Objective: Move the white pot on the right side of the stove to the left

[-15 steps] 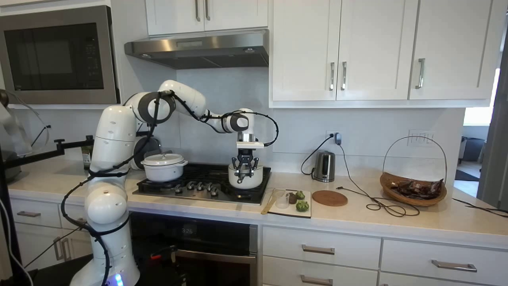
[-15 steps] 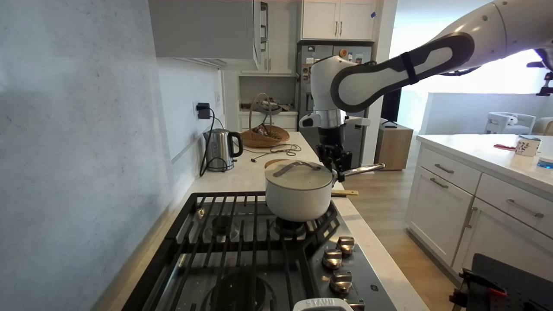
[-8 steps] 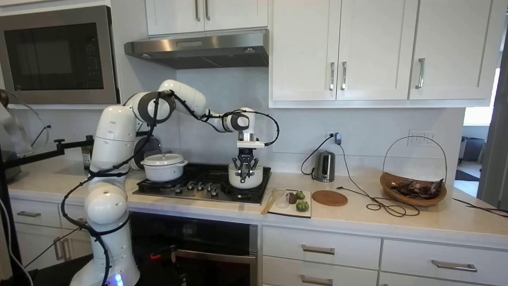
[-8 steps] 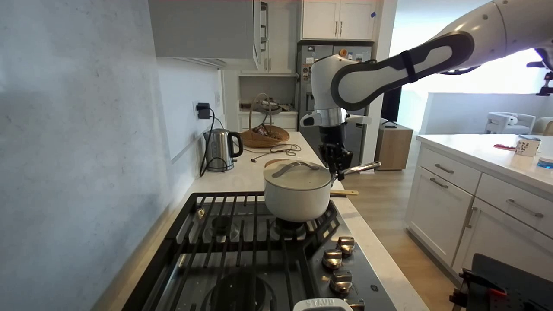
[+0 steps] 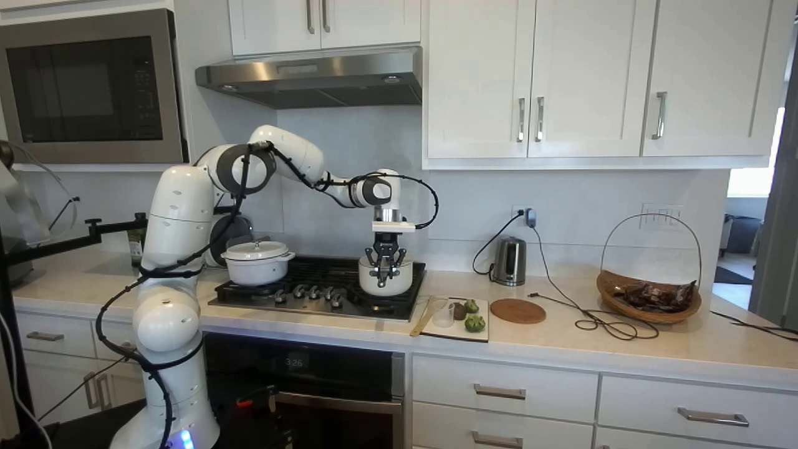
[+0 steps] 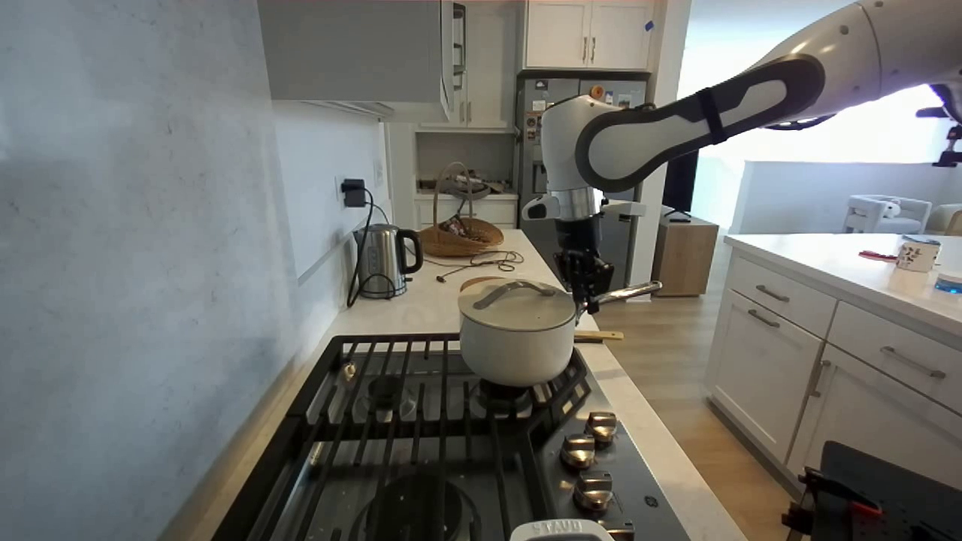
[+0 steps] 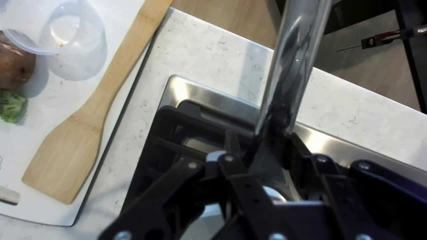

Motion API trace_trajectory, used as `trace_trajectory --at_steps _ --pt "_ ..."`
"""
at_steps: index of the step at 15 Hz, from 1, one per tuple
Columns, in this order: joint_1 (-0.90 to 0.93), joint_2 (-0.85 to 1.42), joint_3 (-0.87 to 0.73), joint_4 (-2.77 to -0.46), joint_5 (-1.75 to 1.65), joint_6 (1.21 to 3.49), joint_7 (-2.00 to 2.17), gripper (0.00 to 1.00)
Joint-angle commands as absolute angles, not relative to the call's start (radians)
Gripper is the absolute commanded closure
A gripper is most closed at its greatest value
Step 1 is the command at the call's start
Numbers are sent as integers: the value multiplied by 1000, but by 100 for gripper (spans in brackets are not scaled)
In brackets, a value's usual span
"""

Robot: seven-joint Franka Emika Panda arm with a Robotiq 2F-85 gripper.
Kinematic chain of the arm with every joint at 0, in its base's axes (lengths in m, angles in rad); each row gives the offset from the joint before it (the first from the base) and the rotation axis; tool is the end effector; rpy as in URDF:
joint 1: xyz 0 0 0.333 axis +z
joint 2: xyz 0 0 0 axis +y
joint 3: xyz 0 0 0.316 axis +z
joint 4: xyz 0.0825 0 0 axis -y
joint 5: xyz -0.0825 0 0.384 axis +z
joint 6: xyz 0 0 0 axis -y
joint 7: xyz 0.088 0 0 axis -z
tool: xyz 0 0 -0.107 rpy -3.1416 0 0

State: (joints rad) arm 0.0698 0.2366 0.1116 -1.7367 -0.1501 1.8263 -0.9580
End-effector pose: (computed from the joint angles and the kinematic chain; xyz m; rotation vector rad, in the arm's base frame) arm 0.6044 0.0940 0.4290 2.5510 1.7206 -0.2745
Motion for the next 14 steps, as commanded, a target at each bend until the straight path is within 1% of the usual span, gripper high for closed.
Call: trace_trajectory --at_steps 1,14 --pt "78 247 128 -1718 -143 1789 -978 86" --pt "112 279 151 -1671 -158 1749 -962 86"
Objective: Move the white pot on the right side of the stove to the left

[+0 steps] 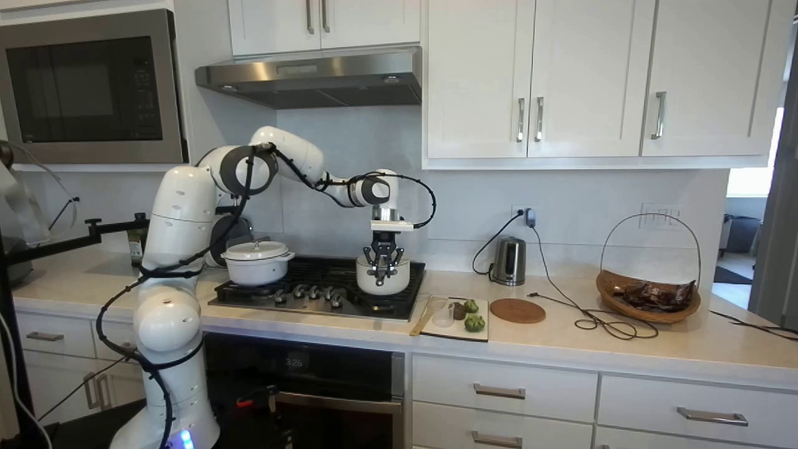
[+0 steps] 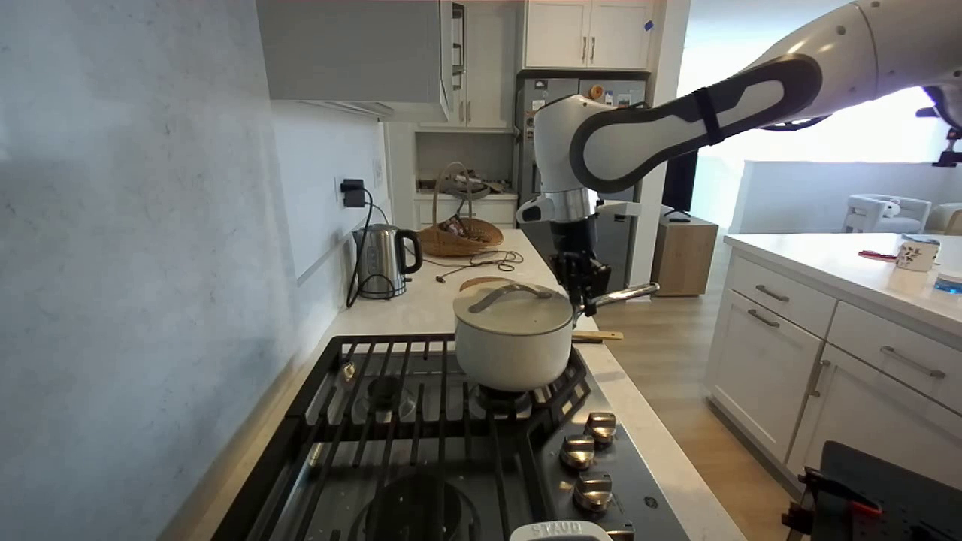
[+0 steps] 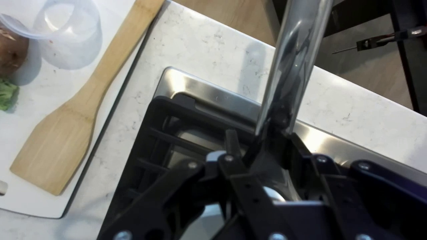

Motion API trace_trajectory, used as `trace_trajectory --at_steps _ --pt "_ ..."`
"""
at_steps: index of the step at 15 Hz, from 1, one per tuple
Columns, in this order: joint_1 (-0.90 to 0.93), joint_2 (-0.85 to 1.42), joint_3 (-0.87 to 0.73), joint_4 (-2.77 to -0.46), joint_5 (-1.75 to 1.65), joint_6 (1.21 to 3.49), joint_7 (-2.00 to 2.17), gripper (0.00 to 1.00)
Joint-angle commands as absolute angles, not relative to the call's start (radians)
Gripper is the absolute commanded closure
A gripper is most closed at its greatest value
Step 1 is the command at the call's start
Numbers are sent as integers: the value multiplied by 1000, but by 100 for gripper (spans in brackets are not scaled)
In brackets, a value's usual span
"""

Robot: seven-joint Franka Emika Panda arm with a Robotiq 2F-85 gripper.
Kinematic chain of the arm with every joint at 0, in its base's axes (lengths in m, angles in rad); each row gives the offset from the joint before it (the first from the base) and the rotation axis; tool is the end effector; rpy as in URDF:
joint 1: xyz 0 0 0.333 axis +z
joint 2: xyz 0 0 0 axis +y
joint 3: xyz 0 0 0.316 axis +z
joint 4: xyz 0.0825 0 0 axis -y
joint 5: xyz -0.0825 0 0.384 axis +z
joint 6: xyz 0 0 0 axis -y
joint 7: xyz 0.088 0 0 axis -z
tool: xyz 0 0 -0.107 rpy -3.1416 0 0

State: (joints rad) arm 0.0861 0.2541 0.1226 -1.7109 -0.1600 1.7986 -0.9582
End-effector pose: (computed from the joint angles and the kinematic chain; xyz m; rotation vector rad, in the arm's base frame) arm 0.6053 0.1090 0.4284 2.5240 1.7539 -0.3034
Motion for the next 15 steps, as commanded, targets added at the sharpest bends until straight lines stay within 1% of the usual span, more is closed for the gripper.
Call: trace_trajectory --at_steps 1,15 --pt "116 282 153 -1669 -159 1748 -962 86" --pt "155 301 185 -1627 -155 1673 -963 86"
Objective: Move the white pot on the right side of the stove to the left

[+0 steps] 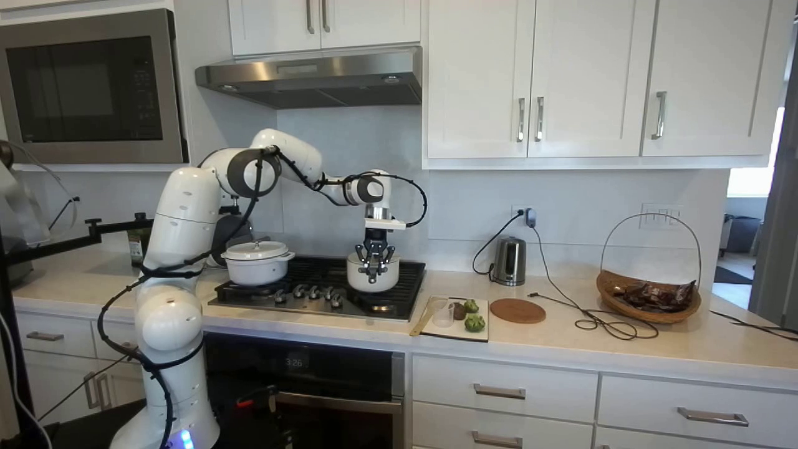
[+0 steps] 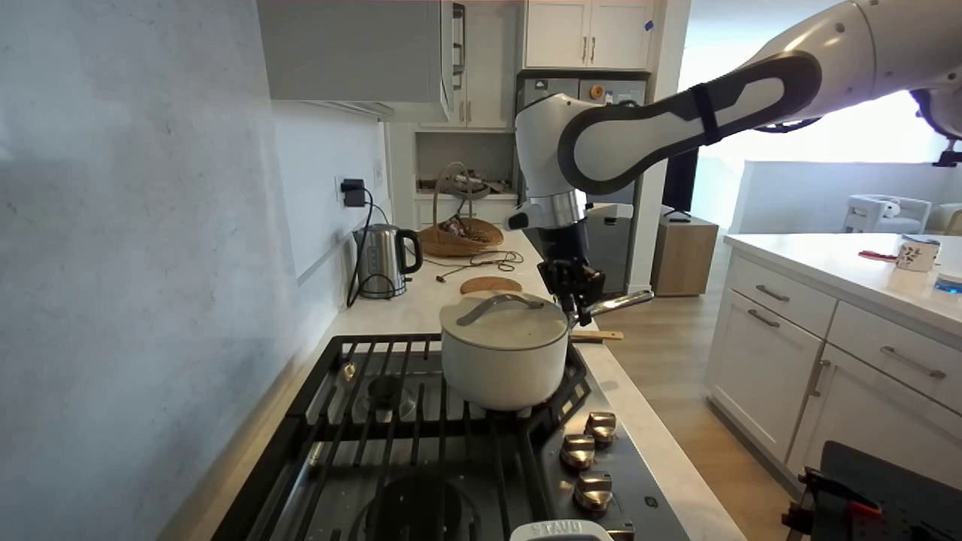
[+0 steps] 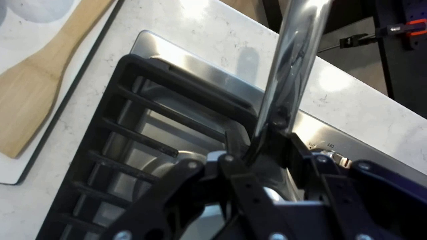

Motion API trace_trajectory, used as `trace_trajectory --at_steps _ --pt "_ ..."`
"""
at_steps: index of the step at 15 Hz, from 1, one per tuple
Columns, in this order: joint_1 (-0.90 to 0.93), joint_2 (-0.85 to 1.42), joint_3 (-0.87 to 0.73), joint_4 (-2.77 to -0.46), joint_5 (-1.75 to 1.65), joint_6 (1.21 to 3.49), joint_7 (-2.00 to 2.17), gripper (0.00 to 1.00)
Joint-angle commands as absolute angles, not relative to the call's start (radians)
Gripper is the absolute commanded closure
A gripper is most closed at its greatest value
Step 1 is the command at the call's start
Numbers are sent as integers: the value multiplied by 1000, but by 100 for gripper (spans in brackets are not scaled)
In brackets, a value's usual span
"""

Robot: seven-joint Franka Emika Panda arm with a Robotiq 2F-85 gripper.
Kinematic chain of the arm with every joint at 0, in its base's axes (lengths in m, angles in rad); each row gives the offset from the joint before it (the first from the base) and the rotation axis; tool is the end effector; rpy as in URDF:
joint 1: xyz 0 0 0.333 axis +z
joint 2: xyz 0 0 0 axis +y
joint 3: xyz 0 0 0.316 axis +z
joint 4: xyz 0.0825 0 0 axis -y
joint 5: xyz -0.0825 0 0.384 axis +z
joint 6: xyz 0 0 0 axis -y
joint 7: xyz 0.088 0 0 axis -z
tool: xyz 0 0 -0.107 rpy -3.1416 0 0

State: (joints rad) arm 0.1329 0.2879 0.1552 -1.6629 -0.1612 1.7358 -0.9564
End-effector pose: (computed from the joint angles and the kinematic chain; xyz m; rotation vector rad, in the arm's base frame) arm 0.6001 0.1543 0.4258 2.4680 1.8496 -0.3646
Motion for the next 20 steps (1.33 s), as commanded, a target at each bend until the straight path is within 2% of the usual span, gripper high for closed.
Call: trace_trajectory --at_steps 1,20 --pt "159 302 189 -1624 -155 1662 -963 86" --pt "231 295 253 -1633 -139 1569 -921 86"
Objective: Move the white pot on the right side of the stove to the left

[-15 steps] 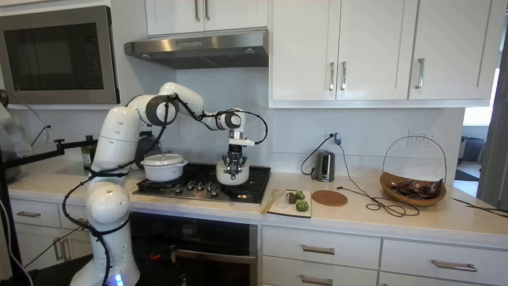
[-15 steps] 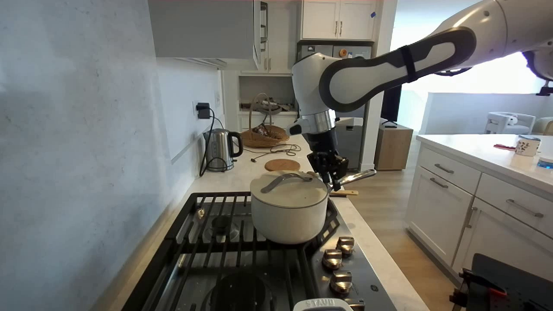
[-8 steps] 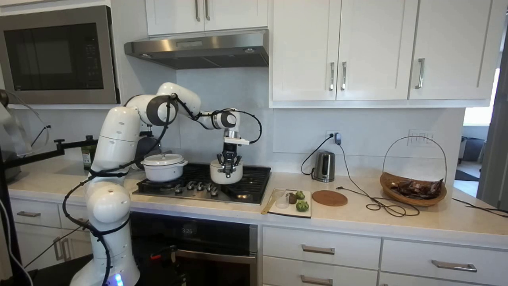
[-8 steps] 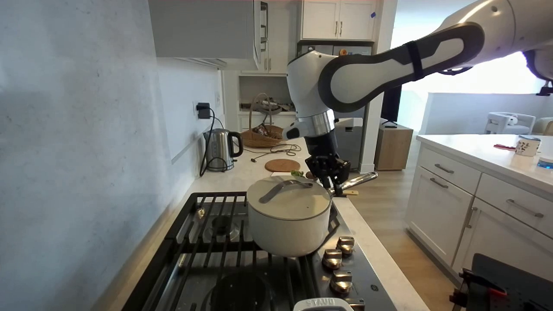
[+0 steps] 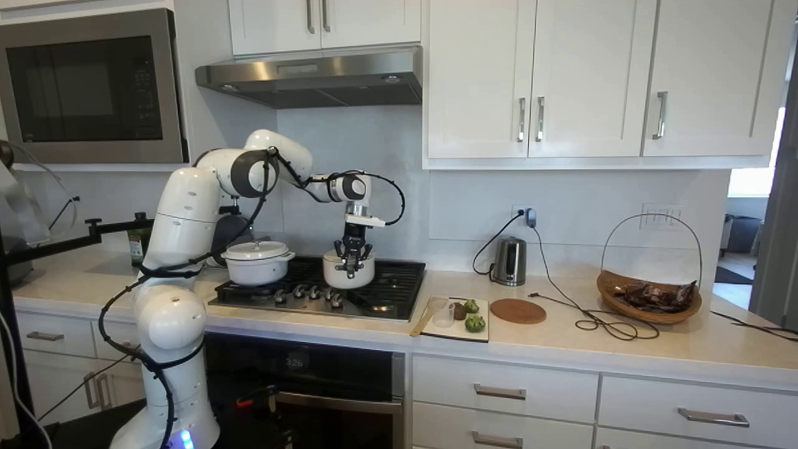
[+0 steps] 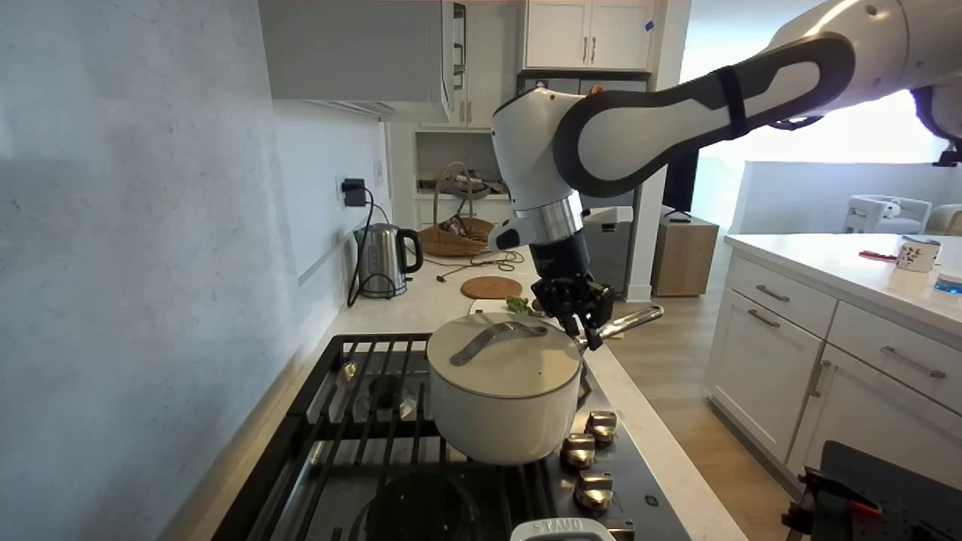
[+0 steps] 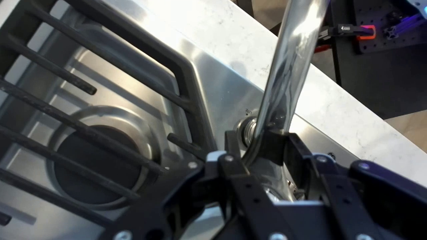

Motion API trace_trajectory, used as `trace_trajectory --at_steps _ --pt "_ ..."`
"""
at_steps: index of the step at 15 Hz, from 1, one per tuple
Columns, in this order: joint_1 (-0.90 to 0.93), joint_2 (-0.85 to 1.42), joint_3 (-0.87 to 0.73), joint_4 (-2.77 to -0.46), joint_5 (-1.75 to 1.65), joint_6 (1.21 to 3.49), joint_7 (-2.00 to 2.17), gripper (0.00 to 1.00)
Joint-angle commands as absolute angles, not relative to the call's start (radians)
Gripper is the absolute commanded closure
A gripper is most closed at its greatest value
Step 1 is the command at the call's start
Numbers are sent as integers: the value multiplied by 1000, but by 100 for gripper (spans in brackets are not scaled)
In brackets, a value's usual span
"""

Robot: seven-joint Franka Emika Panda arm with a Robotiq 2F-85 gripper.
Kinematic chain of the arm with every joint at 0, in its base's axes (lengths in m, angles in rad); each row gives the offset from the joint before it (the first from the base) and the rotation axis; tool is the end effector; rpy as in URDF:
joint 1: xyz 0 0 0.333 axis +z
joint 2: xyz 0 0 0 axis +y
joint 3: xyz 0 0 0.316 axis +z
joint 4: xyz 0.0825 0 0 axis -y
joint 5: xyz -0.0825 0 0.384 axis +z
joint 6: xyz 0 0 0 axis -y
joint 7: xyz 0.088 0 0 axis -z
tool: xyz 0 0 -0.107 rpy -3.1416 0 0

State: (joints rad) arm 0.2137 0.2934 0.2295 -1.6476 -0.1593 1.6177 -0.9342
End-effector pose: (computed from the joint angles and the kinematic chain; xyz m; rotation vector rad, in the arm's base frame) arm 0.5606 0.2350 0.4246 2.3516 2.0033 -0.5092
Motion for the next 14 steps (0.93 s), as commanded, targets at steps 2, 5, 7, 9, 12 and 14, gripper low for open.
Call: trace_trajectory --at_steps 2,5,7,9,12,14 --pt "239 299 257 -1628 -138 1568 -917 86" --pt "247 305 269 -1618 -131 1560 -913 86" --pt "256 306 279 -1616 -127 1556 -907 86" --pt "266 307 286 -1614 -122 1548 -891 86" --pt "278 309 300 -1612 -117 1535 -866 86" --pt "285 309 306 -1609 -105 1526 -846 86"
